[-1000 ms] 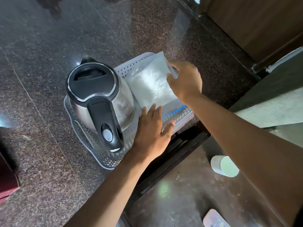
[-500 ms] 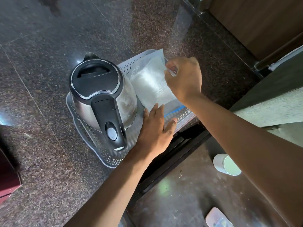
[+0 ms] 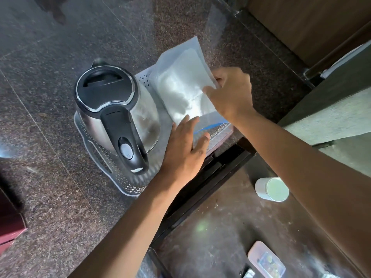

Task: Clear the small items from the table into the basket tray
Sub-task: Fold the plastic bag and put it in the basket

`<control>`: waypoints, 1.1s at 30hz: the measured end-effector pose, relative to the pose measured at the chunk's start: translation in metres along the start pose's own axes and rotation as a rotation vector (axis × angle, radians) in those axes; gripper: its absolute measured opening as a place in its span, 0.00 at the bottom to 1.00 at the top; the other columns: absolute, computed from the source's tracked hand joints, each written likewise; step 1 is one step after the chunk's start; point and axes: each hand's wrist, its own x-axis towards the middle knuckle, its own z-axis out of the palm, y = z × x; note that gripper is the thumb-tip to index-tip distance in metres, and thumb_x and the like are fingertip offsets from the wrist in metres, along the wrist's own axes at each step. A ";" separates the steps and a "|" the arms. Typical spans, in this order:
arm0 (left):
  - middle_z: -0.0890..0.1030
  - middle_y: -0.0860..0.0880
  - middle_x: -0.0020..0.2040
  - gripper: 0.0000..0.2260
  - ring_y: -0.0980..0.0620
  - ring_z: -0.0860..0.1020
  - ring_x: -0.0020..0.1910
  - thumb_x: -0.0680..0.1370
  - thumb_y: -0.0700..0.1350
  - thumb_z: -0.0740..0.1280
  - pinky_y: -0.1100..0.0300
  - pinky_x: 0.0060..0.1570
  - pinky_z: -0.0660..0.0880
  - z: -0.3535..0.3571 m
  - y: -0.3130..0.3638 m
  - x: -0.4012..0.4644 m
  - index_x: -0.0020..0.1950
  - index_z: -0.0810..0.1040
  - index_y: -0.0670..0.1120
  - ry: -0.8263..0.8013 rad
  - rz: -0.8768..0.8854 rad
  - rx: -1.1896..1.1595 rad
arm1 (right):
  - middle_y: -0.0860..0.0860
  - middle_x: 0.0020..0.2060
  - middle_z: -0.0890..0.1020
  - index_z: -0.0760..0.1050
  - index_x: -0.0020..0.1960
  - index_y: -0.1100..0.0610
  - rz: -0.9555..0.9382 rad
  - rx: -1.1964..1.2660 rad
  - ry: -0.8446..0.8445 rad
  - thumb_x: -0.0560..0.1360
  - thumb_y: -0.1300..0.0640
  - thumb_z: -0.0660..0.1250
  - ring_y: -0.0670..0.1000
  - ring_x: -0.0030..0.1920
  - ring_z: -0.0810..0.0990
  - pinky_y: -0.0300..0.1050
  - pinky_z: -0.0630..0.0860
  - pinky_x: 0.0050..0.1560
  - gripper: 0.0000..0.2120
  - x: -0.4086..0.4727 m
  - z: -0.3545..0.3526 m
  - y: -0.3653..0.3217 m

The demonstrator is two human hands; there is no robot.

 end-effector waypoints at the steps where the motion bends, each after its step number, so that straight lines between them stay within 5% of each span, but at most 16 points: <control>1: 0.61 0.50 0.87 0.25 0.55 0.55 0.87 0.88 0.50 0.63 0.53 0.86 0.48 0.000 0.006 -0.003 0.86 0.65 0.49 0.033 0.014 -0.021 | 0.48 0.42 0.89 0.87 0.51 0.54 0.000 0.039 0.013 0.73 0.58 0.75 0.50 0.40 0.87 0.48 0.86 0.44 0.08 0.000 -0.012 -0.002; 5: 0.65 0.51 0.85 0.27 0.54 0.62 0.85 0.86 0.47 0.68 0.58 0.84 0.57 0.001 0.037 -0.020 0.85 0.66 0.48 0.174 0.060 -0.124 | 0.48 0.45 0.90 0.88 0.53 0.53 0.031 0.159 0.032 0.71 0.58 0.77 0.49 0.44 0.89 0.51 0.87 0.49 0.11 -0.006 -0.072 -0.005; 10: 0.63 0.46 0.86 0.37 0.51 0.62 0.86 0.83 0.47 0.73 0.46 0.83 0.65 0.003 0.079 -0.038 0.87 0.58 0.45 0.345 0.178 -0.283 | 0.47 0.45 0.90 0.88 0.52 0.51 0.083 0.185 -0.062 0.72 0.58 0.81 0.47 0.44 0.89 0.48 0.87 0.49 0.10 -0.034 -0.161 0.014; 13: 0.59 0.45 0.88 0.47 0.58 0.57 0.85 0.78 0.57 0.75 0.69 0.82 0.55 0.010 0.098 -0.039 0.88 0.54 0.43 0.390 0.251 -0.215 | 0.44 0.40 0.90 0.87 0.47 0.49 0.125 0.250 -0.205 0.72 0.61 0.82 0.44 0.39 0.89 0.40 0.87 0.42 0.09 -0.063 -0.210 0.037; 16: 0.62 0.52 0.87 0.53 0.64 0.60 0.82 0.72 0.65 0.77 0.81 0.72 0.55 0.023 0.112 -0.039 0.89 0.56 0.49 0.227 0.265 -0.229 | 0.51 0.40 0.90 0.88 0.48 0.55 0.121 0.311 -0.329 0.72 0.65 0.80 0.47 0.38 0.89 0.43 0.87 0.42 0.08 -0.096 -0.251 0.064; 20: 0.79 0.62 0.74 0.46 0.68 0.77 0.70 0.63 0.68 0.81 0.70 0.66 0.76 0.047 0.121 -0.046 0.79 0.74 0.57 -0.101 0.215 -0.343 | 0.55 0.43 0.91 0.88 0.52 0.57 0.118 0.347 -0.479 0.73 0.65 0.79 0.53 0.43 0.90 0.45 0.87 0.45 0.09 -0.151 -0.290 0.106; 23: 0.87 0.52 0.65 0.38 0.51 0.85 0.65 0.63 0.63 0.86 0.52 0.65 0.83 0.080 0.121 -0.064 0.70 0.84 0.52 -0.505 0.104 -0.518 | 0.55 0.46 0.91 0.87 0.53 0.57 0.166 0.355 -0.547 0.73 0.65 0.79 0.59 0.49 0.90 0.55 0.87 0.52 0.10 -0.195 -0.310 0.136; 26: 0.88 0.43 0.64 0.28 0.44 0.87 0.64 0.65 0.52 0.88 0.53 0.58 0.85 0.121 0.125 -0.095 0.64 0.88 0.50 -0.800 -0.003 -0.650 | 0.57 0.47 0.91 0.87 0.54 0.58 0.221 0.343 -0.556 0.73 0.65 0.80 0.62 0.51 0.89 0.65 0.85 0.55 0.11 -0.239 -0.325 0.166; 33: 0.89 0.43 0.60 0.22 0.43 0.88 0.60 0.67 0.37 0.81 0.54 0.50 0.86 0.214 0.142 -0.157 0.60 0.87 0.46 -0.762 -0.107 -0.675 | 0.52 0.42 0.91 0.87 0.53 0.53 0.331 0.242 -0.363 0.71 0.62 0.82 0.49 0.43 0.89 0.51 0.86 0.51 0.13 -0.329 -0.365 0.224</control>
